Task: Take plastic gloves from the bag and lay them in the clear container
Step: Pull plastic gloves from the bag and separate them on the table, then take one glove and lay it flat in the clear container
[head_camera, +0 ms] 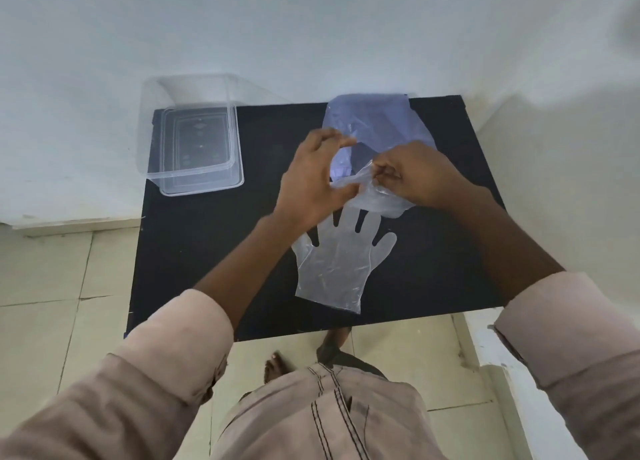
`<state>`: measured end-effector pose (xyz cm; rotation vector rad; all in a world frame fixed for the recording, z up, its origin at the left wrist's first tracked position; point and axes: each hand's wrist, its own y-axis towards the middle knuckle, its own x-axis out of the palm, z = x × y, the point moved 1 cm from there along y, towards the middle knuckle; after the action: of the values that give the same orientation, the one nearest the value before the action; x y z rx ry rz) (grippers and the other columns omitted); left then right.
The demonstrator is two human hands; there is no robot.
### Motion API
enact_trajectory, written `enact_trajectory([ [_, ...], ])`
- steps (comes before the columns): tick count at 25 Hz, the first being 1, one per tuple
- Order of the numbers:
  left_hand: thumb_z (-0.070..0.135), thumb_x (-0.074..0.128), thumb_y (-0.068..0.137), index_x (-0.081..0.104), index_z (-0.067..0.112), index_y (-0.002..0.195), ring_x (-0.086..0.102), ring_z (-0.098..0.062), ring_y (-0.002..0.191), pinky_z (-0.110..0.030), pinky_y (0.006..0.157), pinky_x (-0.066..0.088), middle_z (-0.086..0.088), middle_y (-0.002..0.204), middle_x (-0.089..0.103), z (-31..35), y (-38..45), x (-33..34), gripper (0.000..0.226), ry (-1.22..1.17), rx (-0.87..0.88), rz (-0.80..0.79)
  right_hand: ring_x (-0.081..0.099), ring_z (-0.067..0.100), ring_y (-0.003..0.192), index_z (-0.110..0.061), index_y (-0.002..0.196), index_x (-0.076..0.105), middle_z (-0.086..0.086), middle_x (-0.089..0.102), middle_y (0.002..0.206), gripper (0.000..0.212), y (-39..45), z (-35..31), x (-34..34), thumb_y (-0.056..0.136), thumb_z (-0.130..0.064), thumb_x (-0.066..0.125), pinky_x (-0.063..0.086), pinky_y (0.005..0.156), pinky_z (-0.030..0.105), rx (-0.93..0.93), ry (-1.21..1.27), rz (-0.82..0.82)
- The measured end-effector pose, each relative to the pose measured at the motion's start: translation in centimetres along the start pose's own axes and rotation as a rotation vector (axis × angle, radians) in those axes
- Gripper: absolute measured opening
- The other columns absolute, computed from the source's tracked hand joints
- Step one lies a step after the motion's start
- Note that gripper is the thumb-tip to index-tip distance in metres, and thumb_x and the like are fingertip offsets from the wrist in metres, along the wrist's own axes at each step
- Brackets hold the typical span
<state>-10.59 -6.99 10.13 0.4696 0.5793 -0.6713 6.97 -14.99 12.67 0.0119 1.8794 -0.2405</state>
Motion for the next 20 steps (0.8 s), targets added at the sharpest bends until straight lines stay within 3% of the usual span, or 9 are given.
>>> enact_trajectory([
  [2,0.029,0.083,0.072,0.062,0.018,0.125,0.059,-0.017,0.111,-0.032,0.092,0.053,-0.003,0.129,0.059,0.7,1.7,-0.8,0.058,-0.041,-0.022,-0.158,0.063,0.028,0.083,-0.015,0.098,0.07,0.01,0.071,0.091,0.02,-0.8,-1.2,-1.4,0.095,-0.023,0.052,0.047,0.07,0.034,-0.023,-0.034,-0.023],
  [4,0.024,0.082,0.076,0.071,0.016,0.113,0.068,-0.018,0.095,-0.035,0.072,0.061,0.005,0.106,0.069,1.3,2.4,-1.3,0.04,-0.149,-0.09,-0.292,0.062,0.027,0.081,-0.016,0.097,0.069,0.008,0.07,0.088,0.018,-1.5,-2.1,-2.6,0.094,-0.025,0.053,0.044,0.067,0.034,-0.041,-0.058,-0.025],
  [5,0.022,0.08,0.078,0.074,0.015,0.104,0.071,-0.018,0.087,-0.034,0.06,0.062,0.009,0.094,0.071,1.5,2.4,-1.5,0.027,-0.21,-0.123,-0.314,0.062,0.025,0.078,-0.016,0.095,0.068,0.008,0.069,0.085,0.017,-1.8,-2.5,-3.0,0.093,-0.026,0.055,0.043,0.066,0.035,-0.051,-0.052,-0.016],
  [7,0.02,0.077,0.082,0.078,0.013,0.093,0.073,-0.022,0.079,-0.033,0.052,0.061,0.003,0.082,0.073,1.8,2.4,-2.0,0.013,-0.287,-0.169,-0.283,0.059,0.021,0.071,-0.015,0.092,0.067,0.002,0.066,0.079,0.014,-3.0,-2.6,-4.1,0.089,-0.029,0.063,0.042,0.063,0.033,-0.047,0.018,0.034],
  [8,0.02,0.076,0.083,0.078,0.013,0.092,0.073,-0.023,0.08,-0.032,0.051,0.061,-0.003,0.083,0.074,1.9,2.3,-2.4,0.012,-0.322,-0.185,-0.27,0.059,0.017,0.072,-0.017,0.094,0.066,-0.002,0.065,0.079,0.019,-3.6,-2.3,-4.6,0.083,-0.032,0.071,0.042,0.063,0.03,-0.023,0.075,0.074],
  [11,0.022,0.075,0.084,0.078,0.012,0.095,0.073,-0.024,0.082,-0.03,0.053,0.059,-0.014,0.091,0.075,1.8,2.0,-3.9,0.015,-0.409,-0.189,-0.285,0.062,0.014,0.083,-0.019,0.114,0.061,-0.005,0.063,0.097,0.062,-5.4,-0.3,-5.4,0.064,-0.047,0.085,0.044,0.07,0.025,0.146,0.202,0.146],
  [13,0.023,0.075,0.084,0.077,0.012,0.095,0.072,-0.022,0.08,-0.028,0.051,0.057,-0.015,0.09,0.075,1.7,1.8,-5.0,0.015,-0.433,-0.193,-0.287,0.065,0.013,0.086,-0.021,0.121,0.059,-0.007,0.064,0.099,0.072,-6.2,0.4,-4.7,0.06,-0.048,0.086,0.048,0.071,0.024,0.264,0.363,0.158],
  [17,0.021,0.076,0.083,0.078,0.014,0.088,0.071,-0.021,0.078,-0.029,0.051,0.057,-0.013,0.084,0.075,1.1,1.1,-6.8,0.009,-0.505,-0.199,-0.27,0.069,0.018,0.089,-0.023,0.106,0.069,0.003,0.072,0.101,0.033,-6.2,-0.9,-2.0,0.076,-0.027,0.081,0.054,0.06,0.025,0.266,0.845,0.266],
  [20,0.02,0.075,0.083,0.078,0.015,0.086,0.071,-0.018,0.079,-0.032,0.054,0.058,-0.01,0.081,0.075,0.0,0.5,-8.4,0.006,-0.558,-0.204,-0.273,0.067,0.02,0.079,-0.017,0.088,0.072,0.011,0.071,0.091,0.003,-5.9,-2.7,-1.3,0.087,-0.019,0.07,0.053,0.06,0.027,0.239,0.997,0.427],
])
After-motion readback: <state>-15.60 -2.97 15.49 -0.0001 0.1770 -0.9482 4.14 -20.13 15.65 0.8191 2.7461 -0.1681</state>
